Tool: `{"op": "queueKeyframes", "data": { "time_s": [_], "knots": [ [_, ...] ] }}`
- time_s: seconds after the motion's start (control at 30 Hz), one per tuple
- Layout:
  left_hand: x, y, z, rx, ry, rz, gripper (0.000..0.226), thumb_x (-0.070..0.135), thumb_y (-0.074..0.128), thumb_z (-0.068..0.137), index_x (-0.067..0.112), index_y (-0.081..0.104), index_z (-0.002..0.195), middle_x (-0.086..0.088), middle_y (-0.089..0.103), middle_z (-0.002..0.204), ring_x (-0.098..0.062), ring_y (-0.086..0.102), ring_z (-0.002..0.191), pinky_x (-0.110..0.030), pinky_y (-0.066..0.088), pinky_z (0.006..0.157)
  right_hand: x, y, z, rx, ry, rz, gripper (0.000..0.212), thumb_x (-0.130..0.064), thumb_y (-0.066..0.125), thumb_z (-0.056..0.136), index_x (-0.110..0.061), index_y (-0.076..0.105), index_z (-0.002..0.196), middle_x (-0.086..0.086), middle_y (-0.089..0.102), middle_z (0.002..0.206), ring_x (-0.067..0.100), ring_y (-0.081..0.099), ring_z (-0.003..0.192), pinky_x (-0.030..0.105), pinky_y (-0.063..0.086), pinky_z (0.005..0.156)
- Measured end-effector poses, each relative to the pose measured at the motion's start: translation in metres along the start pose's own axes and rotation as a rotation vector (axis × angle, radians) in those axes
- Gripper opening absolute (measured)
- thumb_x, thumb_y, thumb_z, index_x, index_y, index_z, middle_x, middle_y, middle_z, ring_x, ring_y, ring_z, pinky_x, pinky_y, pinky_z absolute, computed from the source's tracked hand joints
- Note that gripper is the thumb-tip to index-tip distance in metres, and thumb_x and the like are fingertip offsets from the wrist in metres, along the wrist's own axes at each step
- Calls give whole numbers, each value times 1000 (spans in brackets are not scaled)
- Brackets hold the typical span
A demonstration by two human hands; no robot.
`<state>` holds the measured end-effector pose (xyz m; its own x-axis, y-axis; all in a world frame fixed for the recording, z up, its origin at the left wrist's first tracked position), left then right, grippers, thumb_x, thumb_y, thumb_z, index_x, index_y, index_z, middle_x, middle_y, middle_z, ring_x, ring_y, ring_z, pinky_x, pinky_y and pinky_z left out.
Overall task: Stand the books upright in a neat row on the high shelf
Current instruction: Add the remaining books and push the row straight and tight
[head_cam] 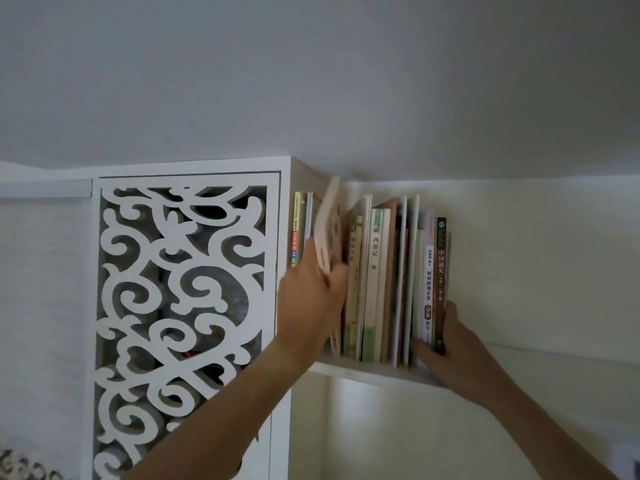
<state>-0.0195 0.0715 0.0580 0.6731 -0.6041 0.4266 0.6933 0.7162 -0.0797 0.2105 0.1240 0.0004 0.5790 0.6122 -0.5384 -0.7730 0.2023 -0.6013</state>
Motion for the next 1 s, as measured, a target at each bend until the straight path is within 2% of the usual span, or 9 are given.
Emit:
{"op": "queueKeyframes", "data": {
  "time_s": [0.1, 0.2, 0.3, 0.4, 0.5, 0.63, 0.8, 0.93, 1.0],
  "knots": [
    [9, 3, 28, 19, 12, 173, 47, 54, 34, 106, 21, 55, 79, 5, 57, 58, -8, 58, 43, -21, 44, 42, 1, 1, 0, -18, -8, -7, 64, -25, 67, 96, -23, 27, 147, -12, 54, 134, 12, 59, 119, 25, 48, 96],
    [3, 18, 33, -46, 2, 238, 52, 62, 34, 102, 20, 51, 77, 6, 54, 57, -5, 54, 44, -20, 41, 43, 3, 1, 1, -19, -10, -14, 64, -27, 66, 96, -25, 26, 146, -13, 57, 132, 12, 62, 117, 24, 48, 93],
    [-10, 31, 27, -6, -49, 87, 38, 52, 41, 104, 16, 50, 96, 7, 60, 71, -5, 63, 54, -18, 46, 44, 3, 2, 0, -13, -15, 3, 65, -28, 66, 96, -27, 26, 148, -13, 56, 135, 11, 60, 120, 25, 47, 97],
    [-26, 50, 2, -116, -130, -257, 32, 39, 40, 108, 10, 46, 121, 1, 72, 96, -3, 73, 76, -20, 59, 59, 4, 2, 1, -24, -12, 7, 65, -29, 65, 97, -28, 25, 148, -14, 54, 136, 7, 58, 120, 24, 46, 100],
    [-47, 57, -15, -239, -194, -343, 43, 41, 40, 108, 19, 36, 144, 5, 70, 119, -5, 73, 99, -27, 63, 80, 3, 3, 0, -23, -16, 16, 66, -30, 65, 97, -29, 23, 148, -14, 53, 140, 9, 57, 124, 24, 46, 101],
    [-62, 50, -6, -415, -263, -364, 63, 54, 44, 101, 31, 27, 157, 20, 60, 135, 3, 59, 123, -33, 51, 109, 5, 2, 1, -29, -18, 13, 67, -31, 64, 97, -28, 21, 149, -10, 52, 145, 10, 57, 126, 29, 47, 104],
    [-59, 49, -15, -335, -166, -296, 72, 28, 55, 105, 25, 10, 160, 11, 59, 138, -2, 63, 122, -22, 56, 95, 5, 0, 0, -57, -20, 35, 68, -28, 64, 98, -25, 21, 151, -10, 53, 145, 7, 55, 127, 22, 46, 103],
    [-60, 50, -8, -179, -166, -80, 78, 3, 72, 89, 16, 22, 147, -5, 60, 133, -18, 68, 112, -11, 58, 75, 5, 0, 2, -71, -23, 69, 72, -31, 62, 99, -25, 18, 154, -10, 49, 149, 11, 51, 134, 29, 45, 109],
    [-61, 56, -13, -160, -168, 0, 74, 6, 69, 93, 15, 20, 147, -9, 63, 130, -21, 70, 107, -24, 63, 79, 4, 1, 2, -76, -29, 93, 74, -37, 61, 98, -26, 16, 155, -11, 47, 150, 10, 51, 134, 31, 45, 111]
  ]
}}
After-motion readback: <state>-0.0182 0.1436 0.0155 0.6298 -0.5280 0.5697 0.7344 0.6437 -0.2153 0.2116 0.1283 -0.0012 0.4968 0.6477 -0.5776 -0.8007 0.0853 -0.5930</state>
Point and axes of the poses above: each hand's wrist, its own z-axis towards the middle knuckle, its own y-axis out of the palm, x = y × z, the point moved 1 cm from there along z, towards the middle knuckle
